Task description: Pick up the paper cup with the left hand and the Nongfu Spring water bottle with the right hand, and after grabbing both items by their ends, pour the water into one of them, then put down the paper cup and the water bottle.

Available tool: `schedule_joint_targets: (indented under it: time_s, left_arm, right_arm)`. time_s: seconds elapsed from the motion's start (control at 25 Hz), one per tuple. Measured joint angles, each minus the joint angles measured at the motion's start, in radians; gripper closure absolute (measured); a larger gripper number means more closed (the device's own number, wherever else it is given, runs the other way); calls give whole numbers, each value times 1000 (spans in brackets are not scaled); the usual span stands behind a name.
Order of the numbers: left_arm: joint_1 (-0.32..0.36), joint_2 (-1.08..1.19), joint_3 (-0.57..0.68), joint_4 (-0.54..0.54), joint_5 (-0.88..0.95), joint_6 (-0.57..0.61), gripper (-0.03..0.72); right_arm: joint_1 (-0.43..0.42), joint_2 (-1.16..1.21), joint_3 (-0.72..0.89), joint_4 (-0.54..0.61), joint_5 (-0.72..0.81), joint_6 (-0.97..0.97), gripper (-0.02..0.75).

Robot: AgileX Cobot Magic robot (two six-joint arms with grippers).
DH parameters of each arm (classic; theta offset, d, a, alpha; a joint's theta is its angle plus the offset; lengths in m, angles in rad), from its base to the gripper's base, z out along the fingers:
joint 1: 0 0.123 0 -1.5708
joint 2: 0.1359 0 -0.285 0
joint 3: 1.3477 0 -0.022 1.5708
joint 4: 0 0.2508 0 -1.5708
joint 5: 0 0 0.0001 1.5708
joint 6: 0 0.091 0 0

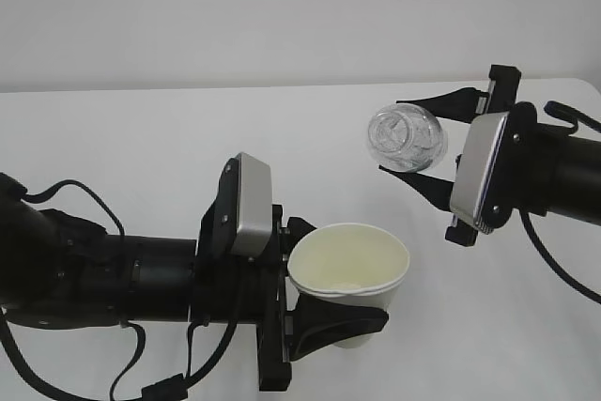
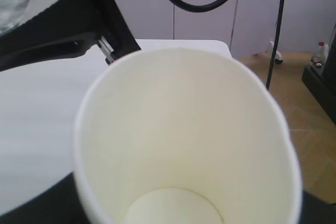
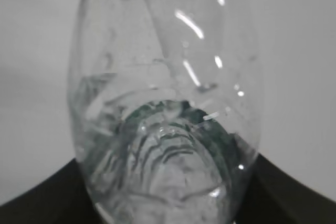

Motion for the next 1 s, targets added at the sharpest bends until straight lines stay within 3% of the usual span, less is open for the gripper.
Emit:
schedule_joint_targets:
  time_s: [1.0]
  left_arm:
    - [0, 0, 0, 20, 0, 0, 260]
  right_arm:
    - [0, 0, 0, 31, -2, -154, 264]
